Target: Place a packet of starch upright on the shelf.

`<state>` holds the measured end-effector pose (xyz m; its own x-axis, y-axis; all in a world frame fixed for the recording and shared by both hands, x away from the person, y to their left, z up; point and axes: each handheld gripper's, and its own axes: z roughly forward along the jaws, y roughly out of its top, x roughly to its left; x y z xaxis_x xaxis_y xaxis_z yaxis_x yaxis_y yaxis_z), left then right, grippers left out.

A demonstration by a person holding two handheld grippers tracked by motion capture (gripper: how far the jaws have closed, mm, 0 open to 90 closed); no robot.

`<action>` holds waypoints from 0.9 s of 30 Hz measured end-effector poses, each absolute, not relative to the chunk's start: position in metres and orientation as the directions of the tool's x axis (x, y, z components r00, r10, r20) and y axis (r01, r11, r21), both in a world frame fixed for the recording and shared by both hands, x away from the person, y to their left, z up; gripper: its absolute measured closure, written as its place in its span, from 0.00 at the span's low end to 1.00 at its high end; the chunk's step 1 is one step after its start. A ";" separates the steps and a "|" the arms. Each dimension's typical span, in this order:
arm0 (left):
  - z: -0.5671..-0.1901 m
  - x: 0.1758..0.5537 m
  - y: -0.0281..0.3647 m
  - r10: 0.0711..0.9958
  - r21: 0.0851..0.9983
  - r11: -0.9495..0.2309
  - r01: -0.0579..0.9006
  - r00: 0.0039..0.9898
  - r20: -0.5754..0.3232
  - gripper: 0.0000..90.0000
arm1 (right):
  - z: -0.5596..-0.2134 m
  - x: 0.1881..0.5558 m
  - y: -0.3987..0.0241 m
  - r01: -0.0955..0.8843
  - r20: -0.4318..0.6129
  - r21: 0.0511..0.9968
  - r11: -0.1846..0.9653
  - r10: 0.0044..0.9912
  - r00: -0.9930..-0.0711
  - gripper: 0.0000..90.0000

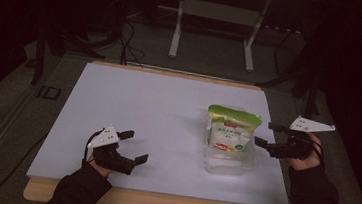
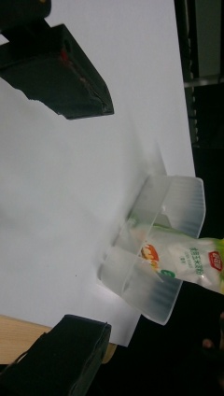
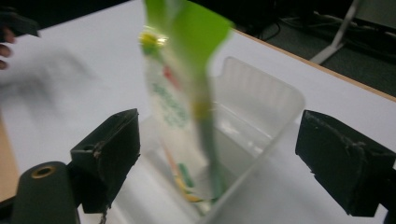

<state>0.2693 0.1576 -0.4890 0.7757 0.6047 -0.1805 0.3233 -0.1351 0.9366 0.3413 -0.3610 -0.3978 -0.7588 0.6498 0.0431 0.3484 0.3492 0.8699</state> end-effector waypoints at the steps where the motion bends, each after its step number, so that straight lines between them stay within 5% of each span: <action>1: -0.489 0.269 0.157 0.604 0.937 -0.136 0.322 0.777 -0.179 0.01 | -0.397 0.336 -0.359 0.344 0.046 0.875 0.340 0.649 -0.760 0.15; 15: -0.488 0.263 0.155 0.570 0.945 -0.153 0.289 0.807 -0.155 0.01 | -0.412 0.299 -0.301 0.304 0.107 0.905 0.299 0.531 -0.840 0.15; 27: -0.494 0.254 0.153 0.554 0.941 -0.180 0.288 0.820 -0.145 0.01 | -0.424 0.272 -0.280 0.301 0.135 0.930 0.213 0.563 -0.815 0.15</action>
<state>0.2538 0.1526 -0.4943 0.8201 0.5536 -0.1451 0.2879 -0.1800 0.9406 0.2722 -0.2800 -0.4239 -0.8151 0.5634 0.1349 0.3009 0.2128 0.9296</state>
